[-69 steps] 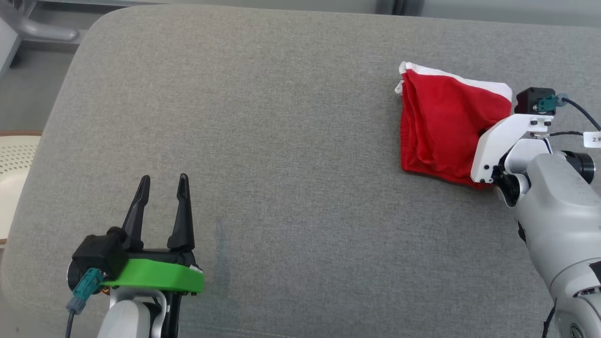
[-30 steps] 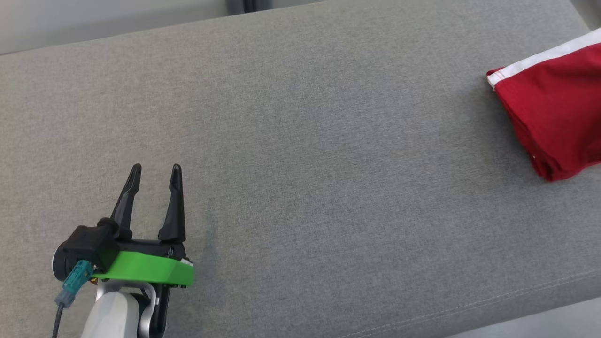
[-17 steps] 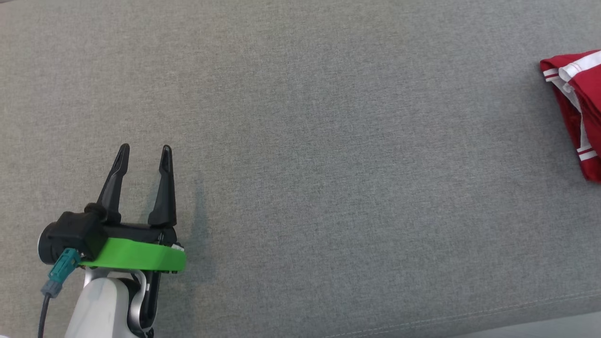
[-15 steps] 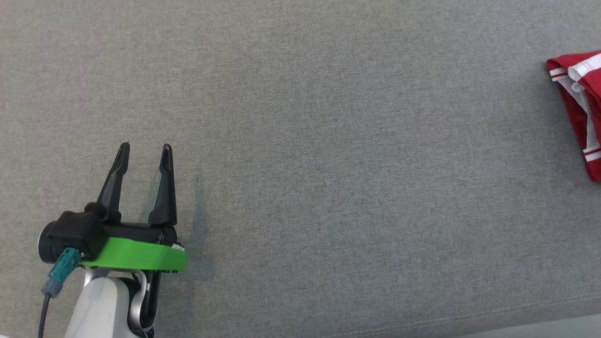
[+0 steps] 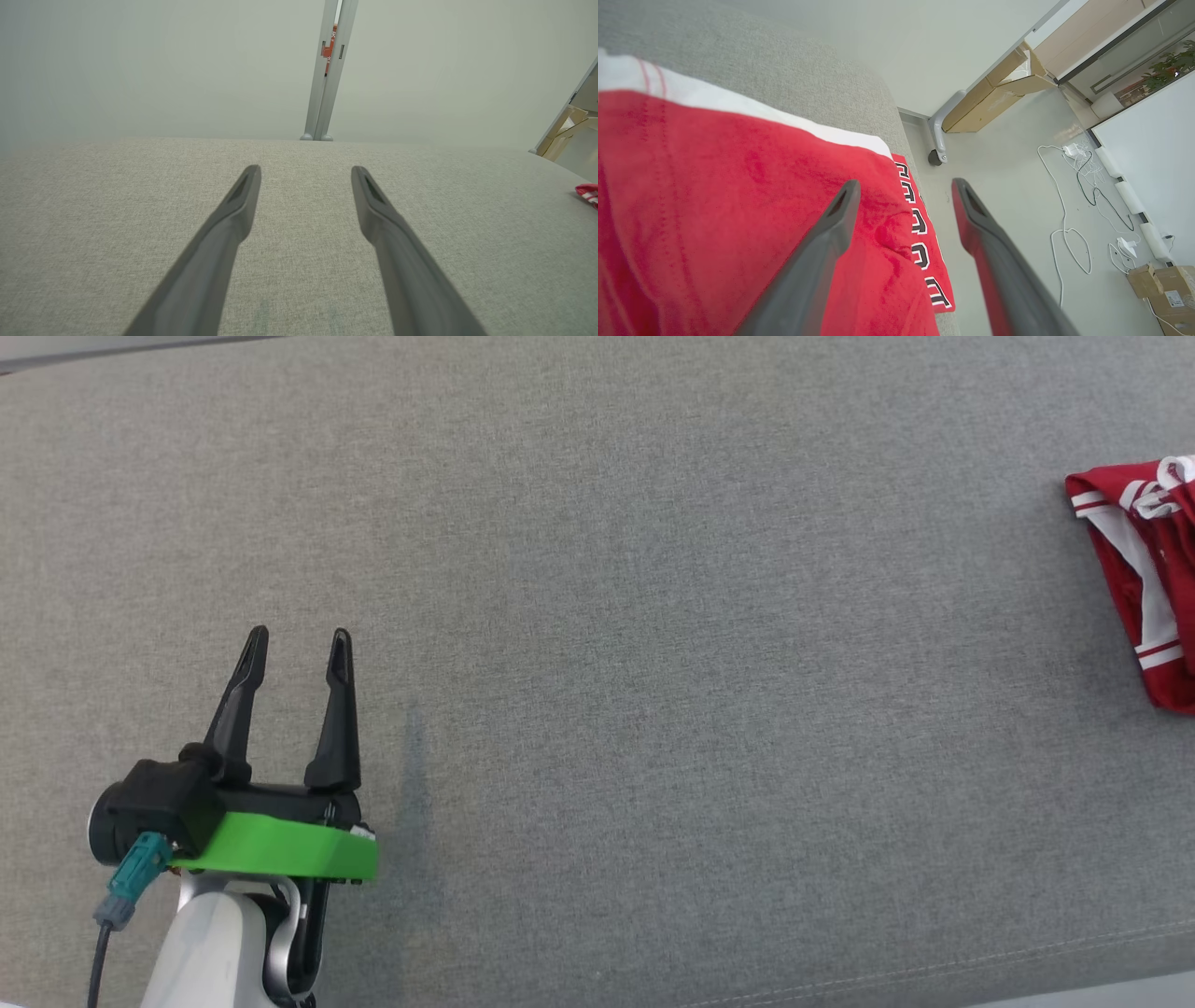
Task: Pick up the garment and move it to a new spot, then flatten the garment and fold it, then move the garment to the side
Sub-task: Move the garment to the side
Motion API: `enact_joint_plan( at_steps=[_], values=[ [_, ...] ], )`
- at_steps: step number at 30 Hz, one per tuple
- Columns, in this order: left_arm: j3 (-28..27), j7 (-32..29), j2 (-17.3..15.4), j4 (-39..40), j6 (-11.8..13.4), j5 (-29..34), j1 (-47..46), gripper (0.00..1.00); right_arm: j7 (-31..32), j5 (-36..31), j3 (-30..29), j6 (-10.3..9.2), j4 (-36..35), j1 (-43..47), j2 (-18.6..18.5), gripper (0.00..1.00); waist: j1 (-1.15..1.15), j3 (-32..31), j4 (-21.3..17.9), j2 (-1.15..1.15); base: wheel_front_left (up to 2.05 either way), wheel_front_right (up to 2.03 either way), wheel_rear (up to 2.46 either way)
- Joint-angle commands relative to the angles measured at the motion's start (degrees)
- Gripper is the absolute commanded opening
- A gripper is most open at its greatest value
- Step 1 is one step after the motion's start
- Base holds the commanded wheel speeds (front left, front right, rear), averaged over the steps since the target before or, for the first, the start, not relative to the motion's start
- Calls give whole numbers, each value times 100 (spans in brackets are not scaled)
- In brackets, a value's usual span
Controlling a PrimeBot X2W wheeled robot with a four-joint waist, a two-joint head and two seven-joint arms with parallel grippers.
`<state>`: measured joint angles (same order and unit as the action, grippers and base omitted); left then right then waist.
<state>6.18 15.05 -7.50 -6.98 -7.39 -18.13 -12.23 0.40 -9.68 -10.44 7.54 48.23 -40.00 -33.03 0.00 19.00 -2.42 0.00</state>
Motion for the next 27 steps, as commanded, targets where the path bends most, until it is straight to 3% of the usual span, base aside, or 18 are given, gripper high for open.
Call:
enact_joint_plan(
  at_steps=[1, 7, 13, 20, 27],
  values=[
    [-17, 13, 17, -33, -14, -44, 122, 100, -180, 68, -38, -11, -118, 137, 142, 100, 0, -234, -19, 0, 0, 0, 0],
    [-209, 13, 102, -61, -14, -83, 349, 100, -746, 442, -30, -12, -920, 621, 842, 100, 0, -700, -11, 0, 0, 0, 0],
    [-471, 13, 206, -104, -14, -90, 625, 100, -858, 850, 204, -12, -2053, 1374, 1365, 100, 0, -1104, 42, 0, 0, 0, 0],
    [-566, 13, 255, -175, -14, -24, 893, 100, -751, 1328, 443, -11, -3075, 2196, 1723, 100, 0, -1414, 166, 0, 0, 0, 0],
    [-713, 14, 310, -339, -14, -83, 975, 100, -810, 1418, 707, -11, -3442, 2740, 2060, 100, 0, -1615, 261, 0, 0, 0, 0]
  ],
)
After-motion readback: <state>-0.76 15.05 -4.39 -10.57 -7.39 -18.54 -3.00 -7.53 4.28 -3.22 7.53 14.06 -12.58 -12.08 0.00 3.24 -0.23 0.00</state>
